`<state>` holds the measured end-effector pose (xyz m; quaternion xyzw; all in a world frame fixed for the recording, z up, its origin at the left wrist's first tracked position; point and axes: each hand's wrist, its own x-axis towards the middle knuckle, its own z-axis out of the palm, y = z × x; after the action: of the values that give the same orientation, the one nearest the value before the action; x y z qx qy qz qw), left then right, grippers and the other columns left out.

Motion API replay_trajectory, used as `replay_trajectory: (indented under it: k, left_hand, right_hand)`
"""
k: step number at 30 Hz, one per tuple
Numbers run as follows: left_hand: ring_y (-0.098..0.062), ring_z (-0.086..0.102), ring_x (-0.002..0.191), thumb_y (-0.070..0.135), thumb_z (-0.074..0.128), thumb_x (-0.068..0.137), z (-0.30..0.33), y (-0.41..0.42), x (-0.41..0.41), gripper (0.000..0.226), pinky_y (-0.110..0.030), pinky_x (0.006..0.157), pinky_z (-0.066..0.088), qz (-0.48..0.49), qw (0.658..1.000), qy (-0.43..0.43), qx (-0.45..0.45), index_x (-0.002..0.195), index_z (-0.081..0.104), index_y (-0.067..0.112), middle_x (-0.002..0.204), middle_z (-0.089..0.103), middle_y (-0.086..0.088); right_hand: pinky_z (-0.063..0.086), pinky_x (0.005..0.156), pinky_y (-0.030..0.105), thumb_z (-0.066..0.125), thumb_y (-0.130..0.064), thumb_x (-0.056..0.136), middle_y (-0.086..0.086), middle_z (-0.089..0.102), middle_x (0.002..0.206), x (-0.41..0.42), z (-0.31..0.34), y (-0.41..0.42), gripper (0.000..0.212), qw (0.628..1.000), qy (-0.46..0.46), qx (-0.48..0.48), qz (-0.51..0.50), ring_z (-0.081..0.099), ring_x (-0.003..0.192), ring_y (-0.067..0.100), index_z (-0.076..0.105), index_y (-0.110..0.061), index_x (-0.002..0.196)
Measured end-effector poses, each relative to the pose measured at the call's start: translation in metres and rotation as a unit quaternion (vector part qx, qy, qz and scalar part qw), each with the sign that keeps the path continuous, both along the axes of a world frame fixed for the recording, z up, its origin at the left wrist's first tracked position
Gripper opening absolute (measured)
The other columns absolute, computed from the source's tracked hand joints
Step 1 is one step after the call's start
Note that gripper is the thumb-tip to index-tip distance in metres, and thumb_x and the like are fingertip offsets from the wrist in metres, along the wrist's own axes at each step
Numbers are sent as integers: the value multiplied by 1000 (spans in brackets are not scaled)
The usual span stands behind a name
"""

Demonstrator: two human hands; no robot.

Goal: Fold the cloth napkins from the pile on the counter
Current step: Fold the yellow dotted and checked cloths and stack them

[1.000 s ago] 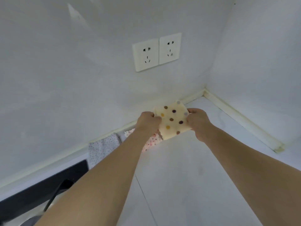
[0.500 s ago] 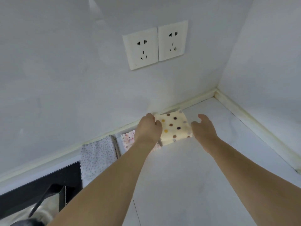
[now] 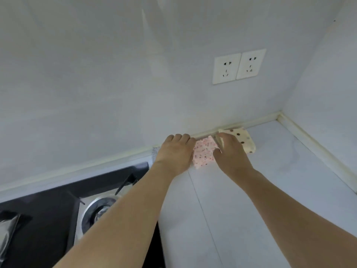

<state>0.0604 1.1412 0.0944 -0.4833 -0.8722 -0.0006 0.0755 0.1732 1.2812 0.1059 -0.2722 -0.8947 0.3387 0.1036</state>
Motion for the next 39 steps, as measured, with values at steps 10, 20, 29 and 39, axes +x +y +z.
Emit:
replay_trajectory:
  k: [10, 20, 29, 39]
  left_hand:
    - [-25, 49, 113, 27, 39, 98, 48, -231, -11, 33, -36, 99, 36, 64, 997, 40, 8, 128, 46, 15, 126, 52, -4]
    - [-23, 50, 116, 31, 38, 100, 71, -416, -9, 37, -36, 101, 39, 189, 981, 23, 34, 133, 44, 17, 131, 51, -2]
    - [-25, 51, 116, 32, 39, 99, 69, -603, -30, 38, -37, 99, 39, 246, 969, 16, 37, 134, 46, 16, 131, 51, -3]
    - [-22, 47, 122, 31, 39, 101, 69, -804, -54, 39, -36, 103, 37, 307, 949, -25, 64, 137, 44, 17, 137, 48, -1]
  right_hand:
    - [29, 112, 34, 52, -15, 94, 7, 39, 150, -16, 55, -229, 56, 996, -26, 24, 84, 36, 138, 24, 34, -11, 147]
    - [35, 108, 32, 53, -14, 94, 5, 41, 147, -40, 81, -388, 53, 981, -22, 38, 191, 42, 132, 23, 37, -12, 145]
    - [34, 113, 36, 52, -13, 94, 4, 40, 149, -77, 81, -565, 53, 966, -21, 64, 248, 41, 134, 21, 38, -13, 145]
    - [35, 111, 38, 48, -17, 95, 2, 36, 150, -123, 79, -745, 52, 946, -44, 53, 317, 43, 131, 21, 36, -15, 146]
